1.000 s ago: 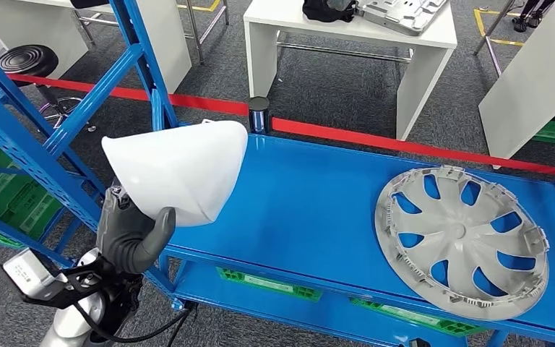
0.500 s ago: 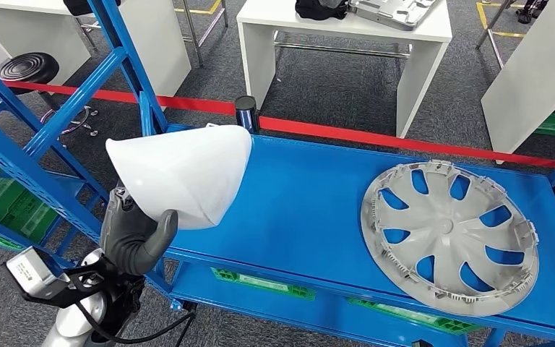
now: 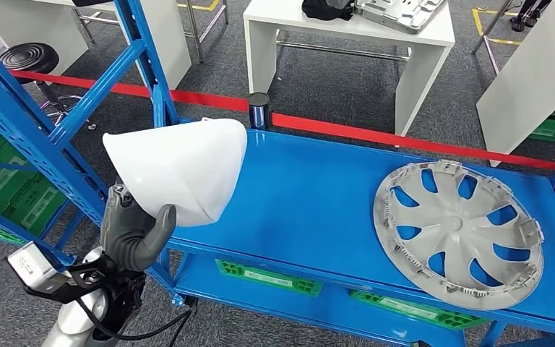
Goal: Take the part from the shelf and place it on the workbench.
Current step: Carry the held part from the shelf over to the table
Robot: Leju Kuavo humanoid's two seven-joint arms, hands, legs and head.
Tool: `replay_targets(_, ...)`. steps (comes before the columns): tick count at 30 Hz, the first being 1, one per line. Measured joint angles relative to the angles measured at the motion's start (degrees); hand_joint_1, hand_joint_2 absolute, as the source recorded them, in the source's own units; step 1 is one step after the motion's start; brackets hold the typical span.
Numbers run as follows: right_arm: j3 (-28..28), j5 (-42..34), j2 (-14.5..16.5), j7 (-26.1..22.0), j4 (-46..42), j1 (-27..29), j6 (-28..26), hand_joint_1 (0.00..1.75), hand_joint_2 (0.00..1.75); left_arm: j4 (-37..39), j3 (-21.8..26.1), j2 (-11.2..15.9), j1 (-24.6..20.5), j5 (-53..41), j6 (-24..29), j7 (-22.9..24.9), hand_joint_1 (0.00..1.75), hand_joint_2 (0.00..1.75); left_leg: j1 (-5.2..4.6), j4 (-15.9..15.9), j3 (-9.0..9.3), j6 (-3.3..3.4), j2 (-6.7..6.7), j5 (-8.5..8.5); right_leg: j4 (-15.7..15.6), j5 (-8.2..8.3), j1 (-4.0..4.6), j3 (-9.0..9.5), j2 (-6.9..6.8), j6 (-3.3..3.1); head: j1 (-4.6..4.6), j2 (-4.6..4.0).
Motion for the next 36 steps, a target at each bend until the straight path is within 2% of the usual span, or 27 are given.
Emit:
replay_targets(1,0.0,0.0,0.0,0.0,0.0,0.1,0.0,0.0,0.0,0.1,0.0,0.0,0.0,0.0,0.0,0.0,1.68,1.75,0.0,0.1,-0.18,-0.05,-0.02,0.1,-1.4,0.62,-0.06,0.97,-0.01,0.47,0.01,0.0)
replay_targets(3,0.0,-0.1,-0.1,0.0,0.0,0.1,0.0,0.0,0.0,0.2,0.0,0.0,0.1,0.1,0.0,0.0,1.68,1.75,-0.02,0.6,-0.54,-0.23,-0.04,0.16,-9.2,3.06,-0.23,5.34,-0.07,1.28,0.02,0.0)
replay_targets(4,0.0,-0.1,-0.1,0.0,0.0,0.1,0.0,0.0,0.0,0.2,0.0,0.0,0.1,0.1,0.0,0.0,1.68,1.75,-0.15,1.0,-0.83,-0.41,-0.05,0.13,-12.8,4.14,-0.23,7.23,-0.06,1.24,0.0,0.0)
replay_targets(6,0.0,-0.1,-0.1,0.0,0.0,0.1,0.0,0.0,0.0,0.2,0.0,0.0,0.2,0.1,-0.1,0.0,1.68,1.75,-0.36,1.6,-1.43,-0.98,-0.08,0.24,-15.9,5.11,-0.07,8.72,-0.01,0.56,-0.05,0.0)
replay_targets(9,0.0,-0.1,0.0,0.1,0.0,0.3,0.0,0.0,0.0,0.2,0.0,0.1,0.5,0.1,-0.1,0.0,1.68,1.75,-0.15,2.1,-1.97,-2.01,-0.18,0.13,-15.9,6.01,-0.06,8.36,-0.02,-0.67,-0.07,0.0)
replay_targets(10,0.0,-0.1,0.0,0.1,0.0,0.2,0.0,0.0,0.0,0.2,0.0,0.2,0.6,0.1,-0.1,0.0,1.68,1.75,-0.01,3.3,-2.44,-2.38,-0.24,-1.07,-16.0,6.34,-0.19,8.16,-0.06,-1.08,-0.13,0.0)
replay_targets(12,0.0,-0.1,0.0,0.1,-0.1,0.1,0.0,0.0,0.0,0.2,0.1,0.3,0.8,0.1,-0.1,0.0,1.68,1.75,0.35,9.1,-4.53,-3.11,-0.33,-5.6,-16.0,7.0,-0.26,7.47,-0.12,-1.66,-0.29,0.0)
replay_targets(14,0.0,-0.1,0.0,0.1,-0.1,0.1,0.1,0.0,0.0,0.2,0.2,0.5,1.2,0.1,-0.1,0.0,1.68,1.75,0.73,16.3,-6.77,-3.51,-0.32,-9.71,-16.0,7.75,-0.09,6.47,-0.16,-1.79,-0.34,0.0)
replay_targets(15,0.0,-0.1,0.0,0.1,-0.1,0.1,0.1,0.0,0.0,0.2,0.2,0.5,1.3,0.1,-0.2,0.0,1.68,1.75,0.86,17.7,-6.74,-3.56,-0.32,-10.36,-16.0,8.21,-0.01,5.91,-0.16,-1.75,-0.35,0.0)
replay_targets(16,0.0,-0.1,0.0,0.1,-0.1,0.1,0.1,0.0,0.0,0.2,0.3,0.6,1.4,0.1,-0.2,0.0,1.68,1.75,0.93,16.9,-5.55,-3.51,-0.32,-10.02,-16.0,8.67,0.05,5.36,-0.15,-1.66,-0.34,0.0)
replay_targets(17,0.0,-0.1,0.0,0.1,-0.1,0.1,0.1,0.0,0.0,0.1,0.3,0.6,1.5,0.1,-0.2,0.0,1.68,1.75,0.96,13.8,-3.21,-3.36,-0.32,-8.93,-16.0,9.13,0.08,4.86,-0.13,-1.54,-0.35,0.0)
replay_targets(19,0.1,-0.1,0.0,0.2,-0.1,0.0,0.2,0.0,0.0,0.0,0.3,0.6,1.5,0.1,-0.2,0.0,1.68,1.75,0.81,5.4,2.51,-2.88,-0.35,-6.79,-16.0,10.03,0.18,4.21,-0.1,-1.13,-0.31,0.0)
replay_targets(20,0.1,-0.1,0.0,0.2,-0.1,0.0,0.2,0.0,0.0,-0.2,0.4,0.6,1.5,0.1,-0.3,0.0,1.68,1.75,0.6,2.6,4.2,-2.59,-0.37,-6.14,-16.1,10.43,0.2,4.03,-0.11,-0.82,-0.3,0.0)
replay_targets(21,0.1,-0.1,0.1,0.3,-0.1,0.0,0.3,0.0,0.0,-0.3,0.4,0.6,1.5,0.1,-0.3,0.0,1.68,1.75,0.31,1.2,4.88,-2.27,-0.38,-5.84,-16.1,10.86,0.14,3.95,-0.13,-0.45,-0.26,0.0)
replay_targets(23,0.1,-0.1,0.1,0.3,-0.2,0.1,0.4,0.0,0.0,-0.5,0.5,0.6,1.6,0.1,-0.3,0.0,1.68,1.75,-0.2,0.9,4.34,-1.46,-0.36,-4.91,-16.6,11.85,-0.08,3.83,-0.17,0.4,-0.24,0.0)
replay_targets(24,0.1,-0.1,0.1,0.4,-0.2,0.1,0.5,0.0,0.0,-0.5,0.5,0.5,1.7,0.1,-0.3,0.0,1.68,1.75,-0.24,0.6,4.09,-1.02,-0.25,-4.14,-16.6,11.92,-0.21,3.62,-0.16,0.62,-0.21,0.0)
replay_targets(25,0.1,-0.1,0.2,0.4,-0.1,0.2,0.5,0.0,0.0,-0.5,0.5,0.5,1.7,0.1,-0.3,0.0,1.68,1.75,-0.2,0.2,3.67,-0.56,-0.17,-3.28,-16.0,11.1,-0.24,3.19,-0.14,0.56,-0.16,0.0)
replay_targets(26,0.1,-0.1,0.2,0.4,-0.1,0.3,0.6,0.0,0.0,-0.5,0.5,0.4,1.7,0.1,-0.3,0.0,1.68,1.75,-0.11,-0.1,3.14,-0.16,-0.08,-2.33,-14.3,9.23,-0.23,2.44,-0.13,0.24,-0.05,0.0)
replay_targets(28,0.2,-0.1,0.2,0.5,-0.1,0.3,0.7,0.0,0.0,-0.5,0.4,0.3,1.7,0.1,-0.3,0.0,1.68,1.75,-0.16,-0.3,1.47,0.37,-0.02,-0.69,-7.4,3.65,-0.27,0.36,-0.13,-0.57,0.14,0.0)
replay_targets(29,0.2,-0.2,0.2,0.5,-0.1,0.3,0.7,0.0,0.0,-0.5,0.4,0.3,1.8,0.1,-0.3,0.0,1.68,1.75,-0.25,-0.2,0.49,0.45,-0.01,0.11,-3.7,1.62,-0.29,-0.38,-0.13,-0.56,0.19,0.0)
replay_targets(30,0.2,-0.2,0.1,0.5,-0.1,0.3,0.7,0.0,0.0,-0.5,0.4,0.3,1.8,0.1,-0.3,0.1,1.68,1.75,-0.32,-0.1,-0.6,0.45,0.0,0.87,-1.0,0.7,-0.3,-0.45,-0.13,-0.23,0.2,0.0)
replay_targets(31,0.2,-0.2,0.1,0.5,-0.1,0.3,0.7,0.0,0.0,-0.5,0.4,0.3,1.9,0.1,-0.3,0.1,1.68,1.75,-0.36,0.0,-1.66,0.4,0.01,1.58,-0.4,0.92,-0.32,0.52,-0.14,0.34,0.2,0.0)
replay_targets(32,0.2,-0.2,0.0,0.5,-0.1,0.3,0.7,0.0,0.0,-0.5,0.4,0.3,1.9,0.1,-0.3,0.1,1.68,1.75,-0.37,0.1,-2.67,0.29,0.0,2.25,-1.8,1.76,-0.35,2.48,-0.15,0.93,0.21,0.0)
replay_targets(33,0.2,-0.2,0.0,0.5,-0.2,0.2,0.7,0.0,0.0,-0.5,0.4,0.3,1.9,0.1,-0.3,0.1,1.68,1.75,-0.37,0.4,-3.6,0.12,-0.01,2.87,-5.3,2.6,-0.37,5.53,-0.15,1.33,0.21,0.0)
replay_targets(34,0.2,-0.2,0.0,0.5,-0.2,0.1,0.7,0.0,0.0,-0.6,0.4,0.3,1.9,0.1,-0.3,0.1,1.68,1.75,-0.43,0.6,-4.47,-0.13,-0.02,3.42,-9.8,2.66,-0.28,8.99,-0.16,1.38,0.22,0.0)
replay_targets(35,0.2,-0.2,-0.1,0.5,-0.2,-0.1,0.7,0.0,0.0,-0.6,0.5,0.3,1.9,0.1,-0.3,0.1,1.68,1.75,-0.47,0.9,-5.05,-0.41,0.0,3.93,-13.4,2.46,-0.15,11.53,-0.13,1.17,0.1,0.0)
replay_targets(36,0.2,-0.2,-0.1,0.5,-0.2,-0.1,0.7,0.0,0.0,-0.6,0.5,0.3,1.9,0.1,-0.3,0.1,1.68,1.75,-0.5,1.1,-5.43,-0.72,0.05,4.4,-16.1,2.02,0.0,13.14,-0.07,0.83,0.03,0.0)
